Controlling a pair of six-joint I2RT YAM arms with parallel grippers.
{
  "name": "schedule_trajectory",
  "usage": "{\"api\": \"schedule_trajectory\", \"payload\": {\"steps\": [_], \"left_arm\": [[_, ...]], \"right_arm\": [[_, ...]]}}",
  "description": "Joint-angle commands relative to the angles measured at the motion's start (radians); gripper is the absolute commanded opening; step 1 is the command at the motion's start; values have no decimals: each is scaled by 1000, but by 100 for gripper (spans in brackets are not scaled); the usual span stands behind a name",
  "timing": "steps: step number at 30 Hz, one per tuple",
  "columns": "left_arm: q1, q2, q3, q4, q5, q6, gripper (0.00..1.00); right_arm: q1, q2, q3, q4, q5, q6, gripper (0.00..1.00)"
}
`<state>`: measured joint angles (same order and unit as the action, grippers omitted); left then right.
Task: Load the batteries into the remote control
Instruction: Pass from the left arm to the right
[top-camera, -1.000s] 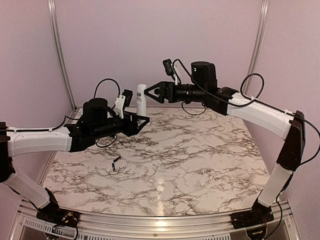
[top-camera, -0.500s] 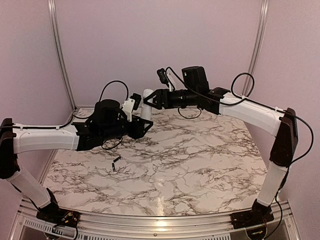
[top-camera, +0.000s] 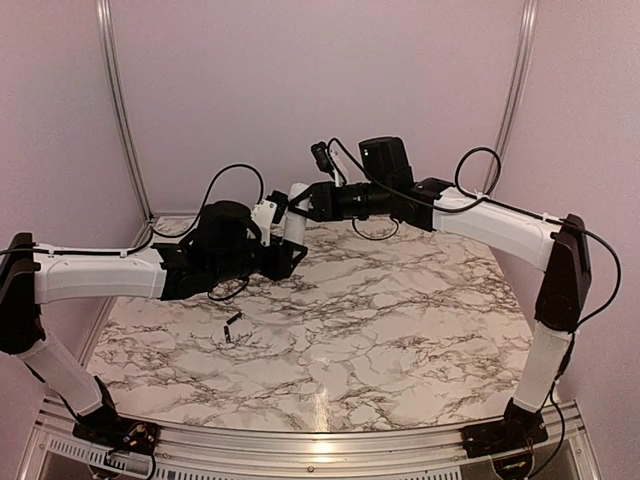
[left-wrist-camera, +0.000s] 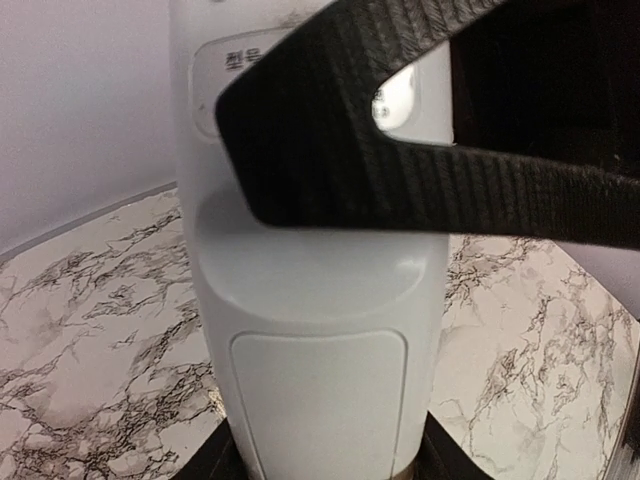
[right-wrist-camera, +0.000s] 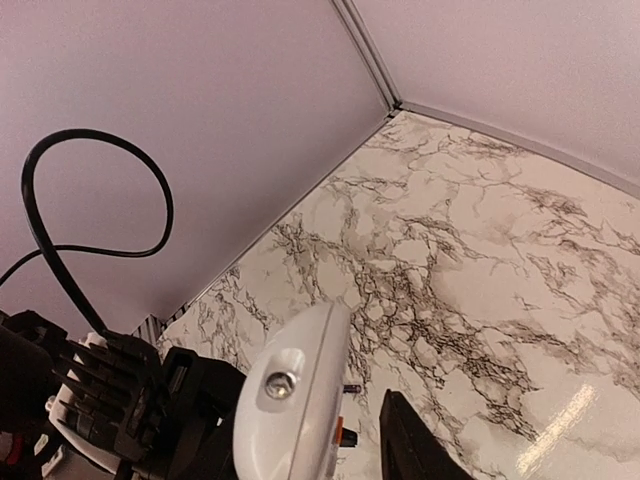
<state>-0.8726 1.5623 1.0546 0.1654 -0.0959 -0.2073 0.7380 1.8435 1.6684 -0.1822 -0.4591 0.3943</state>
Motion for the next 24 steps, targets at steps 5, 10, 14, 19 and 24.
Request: {"api": "schedule_trajectory", "payload": {"steps": [5, 10, 14, 19, 24], "left_arm": [[-14, 23, 53, -16, -17, 22, 17], [-13, -24, 11, -10, 12, 26, 63], [-9, -107, -43, -35, 40, 76, 97], [-6, -230, -148, -61, 44, 149, 99], [-18, -307, -277, 4, 31, 251, 99]], "right_arm": [[7, 30, 24, 29, -1, 19, 21], [-10, 17, -24, 62, -51, 28, 0], [-60, -33, -158, 168, -179, 66, 0], [-96, -90, -300, 203, -284, 31, 0], [-100, -111, -388, 220, -369, 24, 0]]}}
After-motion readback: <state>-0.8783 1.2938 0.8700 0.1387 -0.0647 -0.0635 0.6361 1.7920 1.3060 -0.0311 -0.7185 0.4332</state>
